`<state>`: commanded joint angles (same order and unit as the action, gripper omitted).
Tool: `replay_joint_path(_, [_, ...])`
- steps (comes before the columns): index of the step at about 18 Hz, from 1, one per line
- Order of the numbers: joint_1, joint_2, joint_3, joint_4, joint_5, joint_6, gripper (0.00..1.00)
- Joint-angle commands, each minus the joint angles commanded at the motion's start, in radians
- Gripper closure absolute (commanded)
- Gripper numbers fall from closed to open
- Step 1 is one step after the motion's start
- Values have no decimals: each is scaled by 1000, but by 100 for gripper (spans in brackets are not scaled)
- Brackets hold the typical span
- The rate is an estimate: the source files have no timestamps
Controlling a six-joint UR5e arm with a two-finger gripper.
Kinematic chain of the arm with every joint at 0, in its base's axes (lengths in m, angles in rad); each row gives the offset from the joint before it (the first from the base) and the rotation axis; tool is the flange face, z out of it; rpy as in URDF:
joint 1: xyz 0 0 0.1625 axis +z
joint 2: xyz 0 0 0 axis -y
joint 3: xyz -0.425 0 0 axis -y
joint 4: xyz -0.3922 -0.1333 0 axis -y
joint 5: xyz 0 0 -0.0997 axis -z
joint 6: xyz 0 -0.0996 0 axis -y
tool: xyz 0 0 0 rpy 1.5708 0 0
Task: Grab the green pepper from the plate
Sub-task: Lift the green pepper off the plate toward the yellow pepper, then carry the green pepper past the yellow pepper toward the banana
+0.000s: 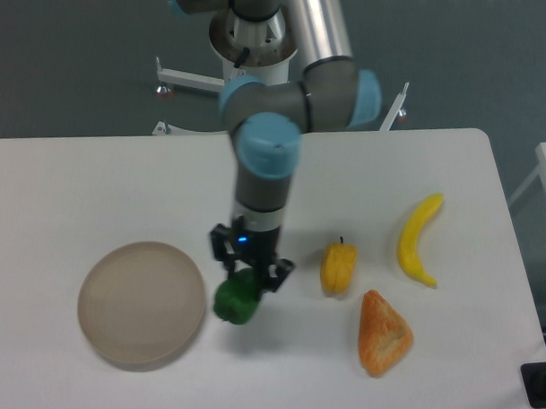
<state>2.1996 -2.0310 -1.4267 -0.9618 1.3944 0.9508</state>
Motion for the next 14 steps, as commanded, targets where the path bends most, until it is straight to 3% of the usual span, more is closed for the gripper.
replay_joint_path(3, [40, 0, 21, -15, 12, 64, 73])
replay_joint_path(7, [51, -23, 100, -110, 107, 147, 73])
replay_joint_path(14, [74, -31, 123, -115, 107, 151, 72])
